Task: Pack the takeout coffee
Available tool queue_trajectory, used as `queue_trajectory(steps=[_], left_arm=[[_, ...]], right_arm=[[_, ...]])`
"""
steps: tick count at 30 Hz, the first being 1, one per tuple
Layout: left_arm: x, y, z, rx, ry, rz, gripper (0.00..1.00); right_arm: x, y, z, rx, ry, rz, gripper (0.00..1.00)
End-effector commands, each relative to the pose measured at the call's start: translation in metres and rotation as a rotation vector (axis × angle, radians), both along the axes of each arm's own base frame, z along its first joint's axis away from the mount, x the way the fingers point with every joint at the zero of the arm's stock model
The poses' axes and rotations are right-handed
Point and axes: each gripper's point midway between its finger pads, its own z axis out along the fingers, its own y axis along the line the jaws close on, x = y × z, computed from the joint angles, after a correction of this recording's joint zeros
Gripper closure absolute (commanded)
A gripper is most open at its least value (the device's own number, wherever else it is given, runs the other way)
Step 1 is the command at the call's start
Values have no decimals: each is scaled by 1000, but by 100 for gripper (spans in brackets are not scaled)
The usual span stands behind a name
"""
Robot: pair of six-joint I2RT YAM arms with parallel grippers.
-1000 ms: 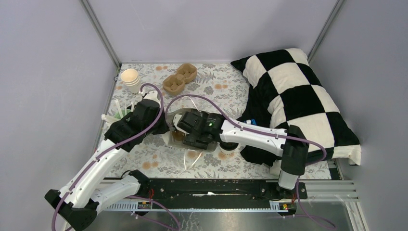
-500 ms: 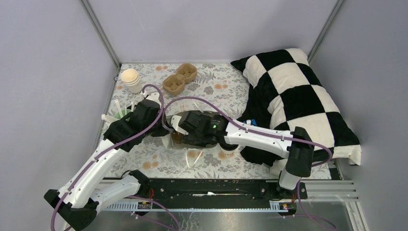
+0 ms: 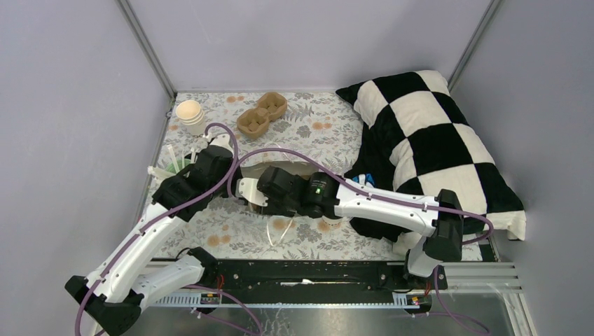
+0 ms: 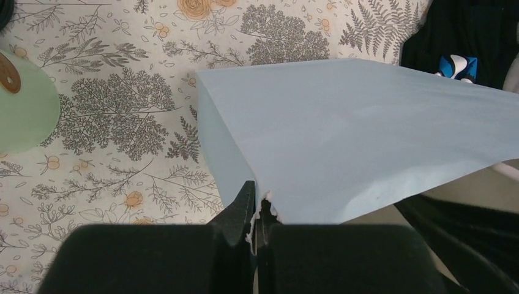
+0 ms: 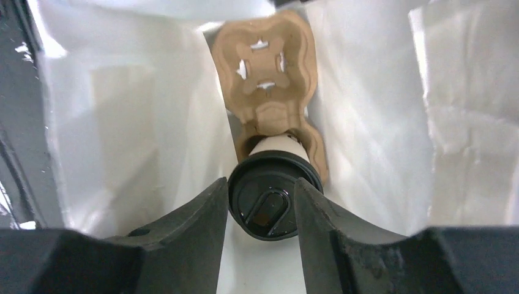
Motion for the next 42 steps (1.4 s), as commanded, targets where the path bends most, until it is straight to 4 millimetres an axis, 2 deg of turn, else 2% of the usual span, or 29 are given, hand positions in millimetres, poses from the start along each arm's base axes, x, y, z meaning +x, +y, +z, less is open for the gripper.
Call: queue_trajectory(steps=[1, 7, 12, 17, 20, 22, 23, 24, 25, 27, 28, 30, 31, 33, 35, 38, 42], left_arm=[[1, 7, -10, 23, 8, 32, 100], [2, 7, -8, 25, 1, 35, 100], [2, 8, -7, 27, -5, 37, 100], [4, 8, -8, 37, 0, 36, 100], [5, 7, -9, 40, 5, 34, 100], [5, 7, -9, 41, 5, 36, 100], [6, 7, -9, 42, 5, 38, 100], [6, 8, -8, 42, 2, 39, 100], [6, 8, -7, 42, 2, 42, 100], [6, 8, -5, 42, 4, 43, 100], [6, 8, -5, 41, 5, 43, 100], [6, 7, -5, 39, 9, 42, 100], [5, 6, -4, 39, 14, 39, 100], [5, 4, -3, 37, 20, 32, 100], [6, 4, -1, 42, 27, 32, 99], [7, 4, 6, 44, 26, 31, 97], [6, 4, 10, 41, 28, 36, 97]], right_arm=[[-5, 12, 47, 117, -24, 23, 50], [-7, 11, 71, 160, -16, 1, 48], [-11, -6, 102, 214, -10, -48, 35], [-25, -22, 152, 342, 25, -49, 22], [-33, -31, 192, 456, 36, -53, 18], [-33, -41, 223, 556, 14, -75, 16], [-31, -47, 238, 611, -4, -105, 11], [-25, -56, 252, 674, -29, -158, 3], [-18, -66, 264, 735, -54, -230, 1], [11, -108, 274, 826, -148, -534, 0], [24, -131, 272, 850, -181, -686, 0], [45, -169, 249, 826, -166, -899, 0], [58, -185, 229, 792, -109, -998, 0], [69, -207, 183, 719, 32, -1153, 0], [69, -203, 140, 616, 176, -1171, 0], [58, -191, 91, 477, 360, -1206, 0], [42, -174, 48, 328, 562, -1230, 0]])
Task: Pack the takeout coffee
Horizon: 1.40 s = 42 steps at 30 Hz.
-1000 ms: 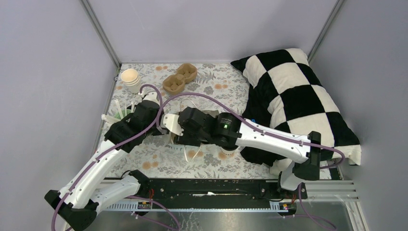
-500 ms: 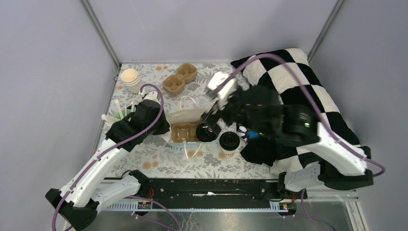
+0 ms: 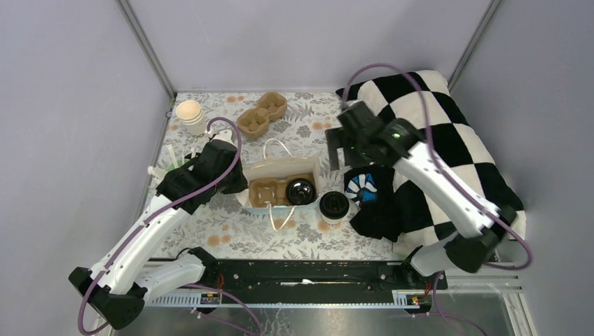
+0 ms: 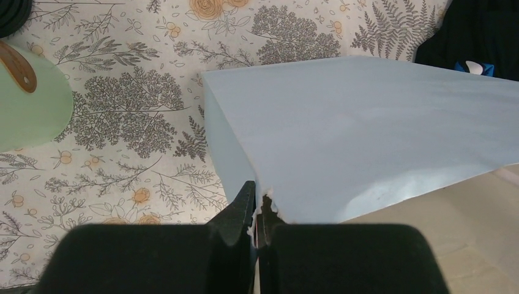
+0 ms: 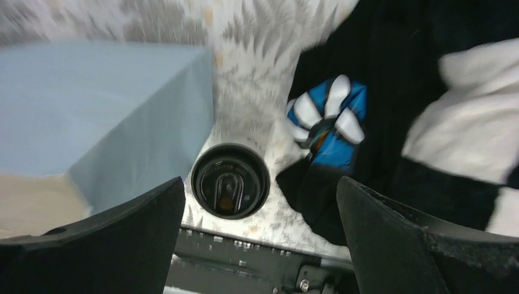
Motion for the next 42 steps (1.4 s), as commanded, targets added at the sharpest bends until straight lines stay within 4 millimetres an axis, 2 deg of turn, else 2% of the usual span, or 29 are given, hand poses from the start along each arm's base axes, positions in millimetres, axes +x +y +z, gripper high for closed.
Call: queue_trajectory(steps=[1, 4, 7, 12, 21, 30, 42], left_arm=[[-2, 3, 9, 5, 8, 7, 96], [-4, 3, 10, 4, 15, 7, 96], [-4, 4, 10, 10, 14, 13, 96], [-3, 4, 9, 6, 18, 17, 96], [-6, 14, 8, 39, 22, 55, 100], [-5, 17, 9, 43, 15, 68, 100], [-5, 17, 5, 51, 25, 70, 100]], right_arm=[[-42, 22, -49, 56, 347, 38, 0], [-56, 30, -71, 46, 477, 79, 0], [-63, 33, -89, 38, 540, 90, 0], [-64, 39, -110, 29, 588, 115, 0], [-62, 39, -142, -14, 621, 118, 9], [-59, 45, -152, -9, 620, 135, 9], [-62, 37, -154, -179, 556, 154, 13]])
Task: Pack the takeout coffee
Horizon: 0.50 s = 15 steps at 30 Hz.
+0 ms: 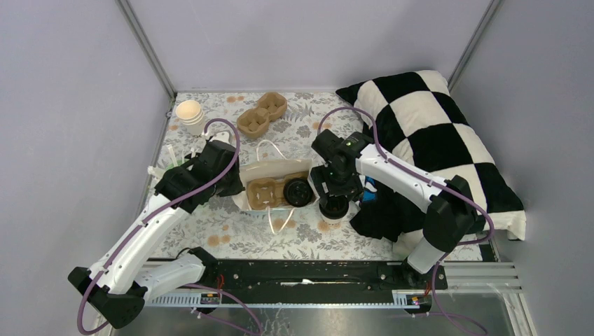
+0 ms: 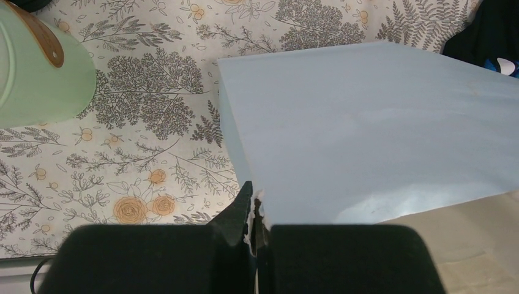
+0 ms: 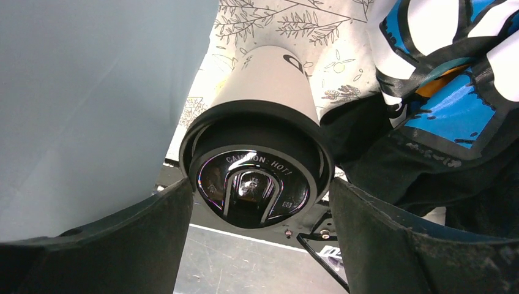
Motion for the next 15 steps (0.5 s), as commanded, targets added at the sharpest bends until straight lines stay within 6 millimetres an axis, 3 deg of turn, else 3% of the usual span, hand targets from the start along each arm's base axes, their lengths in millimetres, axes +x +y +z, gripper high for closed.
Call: queue_trajectory(steps=[1, 15], left_arm=[[4, 4, 8, 8, -24, 24, 100], [3, 4, 6, 5, -19, 25, 100]], right_arm=[[1, 0, 5, -73, -55, 54, 13], [3, 10, 26, -52, -131, 63, 9]])
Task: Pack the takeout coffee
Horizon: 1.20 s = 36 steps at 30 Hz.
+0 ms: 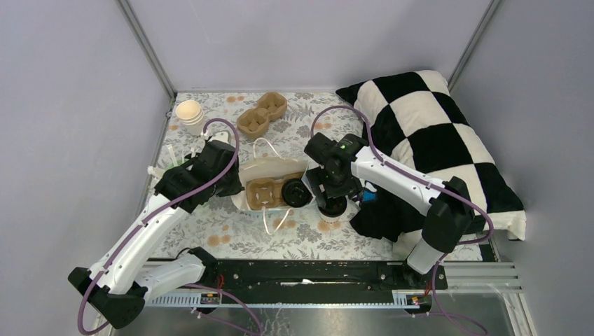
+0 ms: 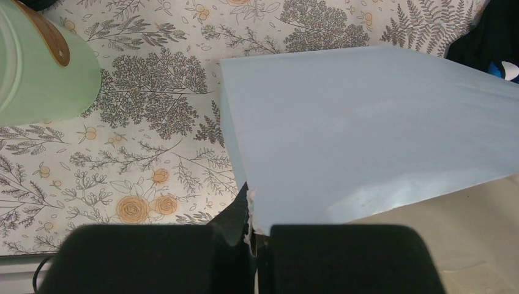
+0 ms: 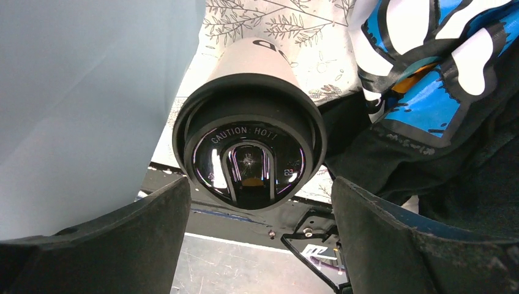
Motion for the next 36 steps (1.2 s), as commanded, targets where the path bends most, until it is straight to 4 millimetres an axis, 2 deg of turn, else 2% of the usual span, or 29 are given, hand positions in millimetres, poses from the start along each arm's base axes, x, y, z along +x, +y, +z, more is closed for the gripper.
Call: queue_trajectory(steps=[1, 18, 27, 36], left_arm=[[3, 2, 6, 0, -21, 17, 100], [4, 3, 6, 5, -27, 16, 100], [4, 3, 5, 10, -23, 13, 100], [5, 3, 3, 24, -19, 7, 100]], right_arm=[[7, 12, 19, 51, -60, 8, 9], [10, 23, -1, 40, -44, 27, 12], [8, 13, -9, -10, -43, 20, 15], [8, 14, -15, -22, -46, 30, 16]])
